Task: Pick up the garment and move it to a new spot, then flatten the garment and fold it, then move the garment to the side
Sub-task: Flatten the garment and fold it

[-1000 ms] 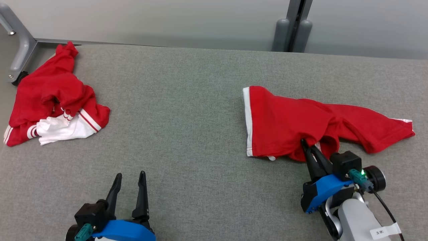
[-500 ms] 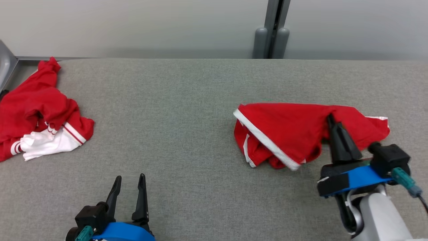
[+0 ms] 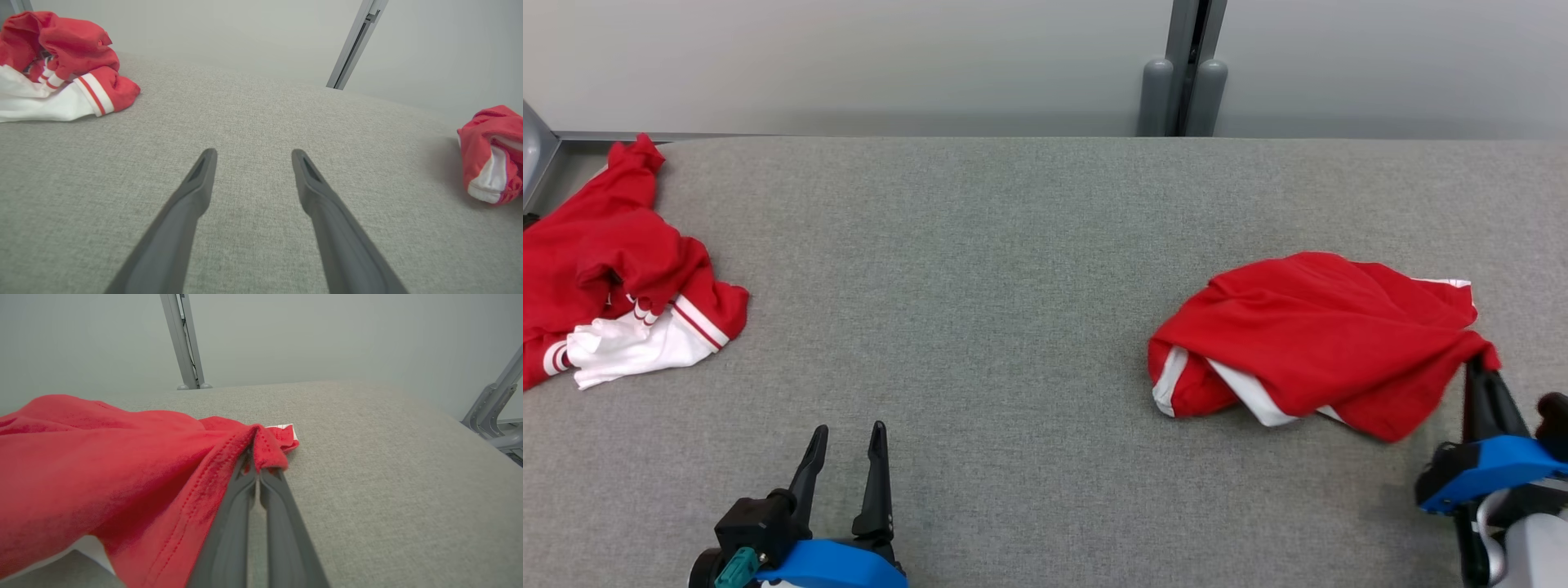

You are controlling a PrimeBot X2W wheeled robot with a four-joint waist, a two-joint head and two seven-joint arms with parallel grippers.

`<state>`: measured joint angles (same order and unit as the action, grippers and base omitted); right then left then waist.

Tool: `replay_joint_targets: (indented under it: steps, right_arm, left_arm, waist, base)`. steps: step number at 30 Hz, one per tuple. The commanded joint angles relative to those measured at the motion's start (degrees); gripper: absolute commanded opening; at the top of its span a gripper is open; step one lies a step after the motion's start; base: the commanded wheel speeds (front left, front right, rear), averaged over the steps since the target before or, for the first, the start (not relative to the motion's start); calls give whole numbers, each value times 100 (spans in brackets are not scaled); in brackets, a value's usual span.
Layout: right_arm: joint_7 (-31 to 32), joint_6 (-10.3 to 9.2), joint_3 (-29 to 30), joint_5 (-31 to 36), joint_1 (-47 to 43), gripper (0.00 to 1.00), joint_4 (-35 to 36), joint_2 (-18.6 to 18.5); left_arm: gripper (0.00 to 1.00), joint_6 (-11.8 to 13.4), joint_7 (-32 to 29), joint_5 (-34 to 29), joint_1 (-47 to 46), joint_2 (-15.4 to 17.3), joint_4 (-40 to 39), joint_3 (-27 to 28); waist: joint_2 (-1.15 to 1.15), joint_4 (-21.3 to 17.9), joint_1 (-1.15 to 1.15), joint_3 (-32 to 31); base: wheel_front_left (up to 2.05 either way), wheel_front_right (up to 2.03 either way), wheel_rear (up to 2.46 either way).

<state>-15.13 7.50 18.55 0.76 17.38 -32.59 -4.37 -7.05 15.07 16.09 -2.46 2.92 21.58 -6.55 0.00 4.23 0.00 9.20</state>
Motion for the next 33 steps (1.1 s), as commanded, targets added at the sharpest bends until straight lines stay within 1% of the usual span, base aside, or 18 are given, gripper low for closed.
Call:
replay_joint_targets:
  steps: [1, 5, 6, 7, 8, 9, 14, 19, 22, 23, 24, 26, 29, 33]
  right_arm:
    - [-3, -2, 256, 70, 59, 0, -91, -78]
    - [-4, -2, 691, 245, -4, 0, -164, -45]
    - [-3, -2, 738, 284, -35, 15, -164, -25]
    - [-3, -2, 772, 317, -73, 38, -153, -7]
    - [-4, -2, 794, 347, -123, 94, -128, 8]
    - [-3, -2, 795, 370, -170, 100, -101, 25]
    - [-3, -2, 579, 312, -470, 100, 251, 109]
    - [-3, -2, 554, 264, -855, 100, 809, 143]
    - [-4, -2, 289, 112, -1032, 100, 1129, 151]
    - [-4, -2, 289, 112, -1032, 100, 1129, 151]
    - [-3, -2, 76, -25, -1092, 100, 1305, 148]
    - [-3, -1, -127, -148, -1086, 100, 1446, 147]
    - [-3, -2, -372, -272, -1000, 100, 1591, 145]
    - [-3, -1, -646, -367, -870, 100, 1703, 147]
  left_arm:
    - [100, -10, 15, -33, -61, -7, -7, -26]
    - [100, -17, 15, -56, -21, -7, 6, -45]
    - [100, -18, 15, -56, -1, -7, 9, -64]
    - [100, -19, 15, -57, 22, -7, 12, -83]
    - [100, -21, 15, -53, 43, -7, 15, -92]
    - [100, -22, 15, -47, 58, -6, 15, -99]
    - [100, -27, 15, -43, 143, -6, -12, -139]
    - [100, -37, 15, 39, 235, -6, -64, -260]
    - [100, -49, 15, 111, 244, -5, -64, -450]
    - [100, -49, 15, 111, 244, -5, -64, -450]
    - [100, -57, 15, 98, 166, -6, -4, -714]
    - [100, -63, 15, 72, 7, -8, 73, -1102]
    - [100, -60, 15, 122, -285, -3, 261, -1865]
    - [100, -60, 7, 352, -846, 18, 667, -2793]
  waist:
    - [0, 24, 0, 8]
    - [0, 33, 0, -41]
    - [0, 29, 0, -66]
    - [0, 23, 0, -90]
    - [0, 16, 0, -117]
    - [0, 5, 0, -147]
    - [0, -78, 0, -321]
    - [0, -177, 0, -491]
    - [0, -272, 0, -548]
    - [0, -272, 0, -548]
    - [0, -346, 0, -558]
    - [0, -419, 0, -543]
    - [0, -537, 0, -474]
    - [0, -737, 0, -308]
  base:
    - [0, 0, 0]
    - [0, 0, 0]
    - [0, 0, 0]
    - [0, 0, 0]
    - [0, 0, 0]
    - [0, 0, 0]
    - [0, 0, 0]
    - [0, 0, 0]
    - [0, 0, 0]
    - [0, 0, 0]
    - [0, 0, 0]
    - [0, 0, 0]
    - [0, 0, 0]
    - [0, 0, 0]
